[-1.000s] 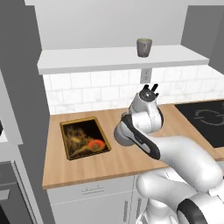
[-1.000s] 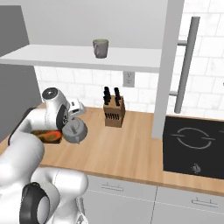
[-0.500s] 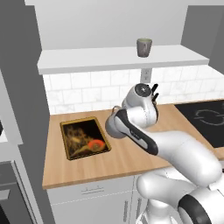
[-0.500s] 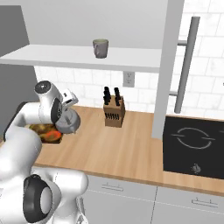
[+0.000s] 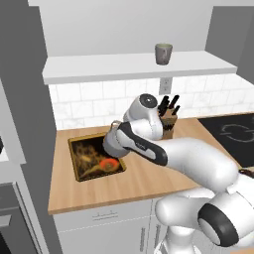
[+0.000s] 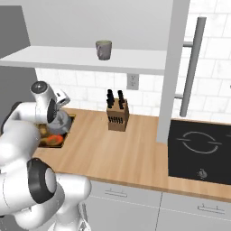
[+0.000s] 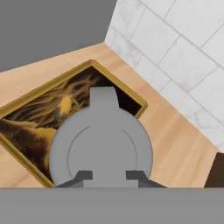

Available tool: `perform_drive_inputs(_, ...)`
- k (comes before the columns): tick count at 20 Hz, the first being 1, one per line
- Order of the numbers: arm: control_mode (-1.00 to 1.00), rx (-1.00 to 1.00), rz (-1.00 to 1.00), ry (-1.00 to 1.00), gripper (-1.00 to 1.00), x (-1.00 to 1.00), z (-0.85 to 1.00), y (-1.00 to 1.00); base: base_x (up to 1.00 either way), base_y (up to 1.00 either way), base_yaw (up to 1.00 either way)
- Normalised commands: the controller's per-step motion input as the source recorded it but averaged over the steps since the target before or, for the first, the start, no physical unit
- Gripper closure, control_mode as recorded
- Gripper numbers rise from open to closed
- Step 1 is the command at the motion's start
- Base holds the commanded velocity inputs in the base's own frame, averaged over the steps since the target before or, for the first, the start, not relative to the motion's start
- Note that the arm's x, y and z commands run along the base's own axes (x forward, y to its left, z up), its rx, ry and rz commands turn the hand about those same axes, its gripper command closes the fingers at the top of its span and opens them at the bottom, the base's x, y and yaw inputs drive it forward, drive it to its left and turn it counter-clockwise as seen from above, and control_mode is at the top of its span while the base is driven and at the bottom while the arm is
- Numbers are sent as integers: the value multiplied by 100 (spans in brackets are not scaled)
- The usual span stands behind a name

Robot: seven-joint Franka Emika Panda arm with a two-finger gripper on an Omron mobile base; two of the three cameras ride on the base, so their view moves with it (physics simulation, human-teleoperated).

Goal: Pick the kettle from the counter and place it on the tray. Then pick the mug from the cabinet and place it on the tray. Then close the cabinet doors.

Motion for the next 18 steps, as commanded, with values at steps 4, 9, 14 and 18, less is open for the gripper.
perform_drive_inputs(4,-100,-6,8,-2,100,15,-7,58,0,0,0)
perform_drive_inputs(9,-100,-9,0,-3,100,17,-13,45,0,0,0)
perform_drive_inputs(14,-100,-1,0,-1,100,37,-11,23,0,0,0)
perform_drive_inputs(18,-100,0,0,0,100,48,-7,23,0,0,0)
